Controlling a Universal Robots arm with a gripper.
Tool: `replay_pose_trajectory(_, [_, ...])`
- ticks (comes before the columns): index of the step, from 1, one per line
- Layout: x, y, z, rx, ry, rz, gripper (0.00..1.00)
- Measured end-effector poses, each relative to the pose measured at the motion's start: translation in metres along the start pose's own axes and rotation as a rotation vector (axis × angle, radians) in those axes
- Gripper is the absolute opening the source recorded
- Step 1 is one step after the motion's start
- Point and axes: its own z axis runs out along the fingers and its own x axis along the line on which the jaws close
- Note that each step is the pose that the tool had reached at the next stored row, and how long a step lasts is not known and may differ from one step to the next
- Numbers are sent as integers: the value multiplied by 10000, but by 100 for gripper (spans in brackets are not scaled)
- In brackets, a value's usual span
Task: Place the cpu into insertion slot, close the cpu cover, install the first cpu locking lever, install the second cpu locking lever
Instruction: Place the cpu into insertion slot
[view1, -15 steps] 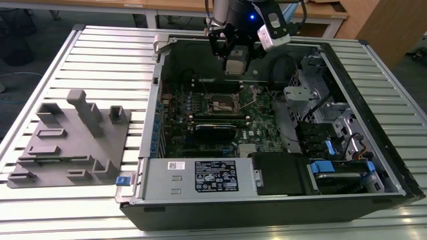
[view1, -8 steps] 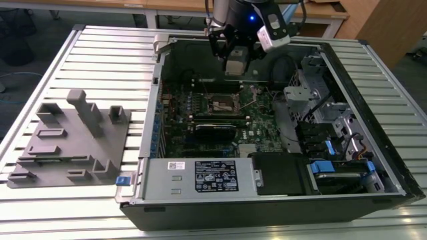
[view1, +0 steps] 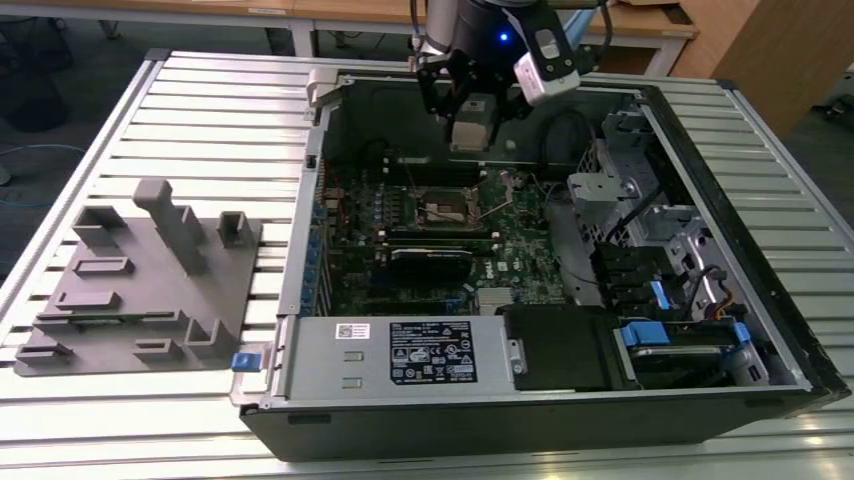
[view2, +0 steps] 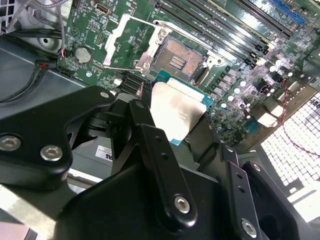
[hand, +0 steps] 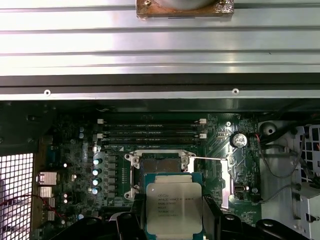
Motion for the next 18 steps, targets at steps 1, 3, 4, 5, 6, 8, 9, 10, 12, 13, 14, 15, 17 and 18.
replay_pose_trajectory(1, [0, 0, 5, -2, -1, 0, 54])
replay_pose_trajectory(3, [0, -2, 17, 1, -1, 0, 54])
replay_pose_trajectory(4, [0, -2, 21, 1, -1, -1, 54])
replay_pose_trajectory(5, [0, -2, 23, 3, -1, 0, 54])
replay_pose_trajectory(6, [0, -3, 28, 2, -2, 0, 54])
replay_pose_trajectory(8, [0, -3, 33, 1, -2, 0, 54])
replay_pose_trajectory(9, [0, -4, 35, 1, -2, 0, 54])
replay_pose_trajectory(10, [0, -4, 38, -1, -3, 0, 54])
replay_pose_trajectory(12, [0, -5, 47, 0, -2, 0, 54])
replay_pose_trajectory(13, [0, -5, 54, 0, -2, -1, 54])
replay_pose_trajectory(14, [0, -6, 63, 1, -2, 0, 54])
replay_pose_trajectory(15, [0, -7, 70, 1, -2, -1, 54])
replay_pose_trajectory(17, [-1, -9, 85, 1, -2, 0, 54])
replay_pose_trajectory(18, [-1, -9, 93, 1, -2, 0, 54])
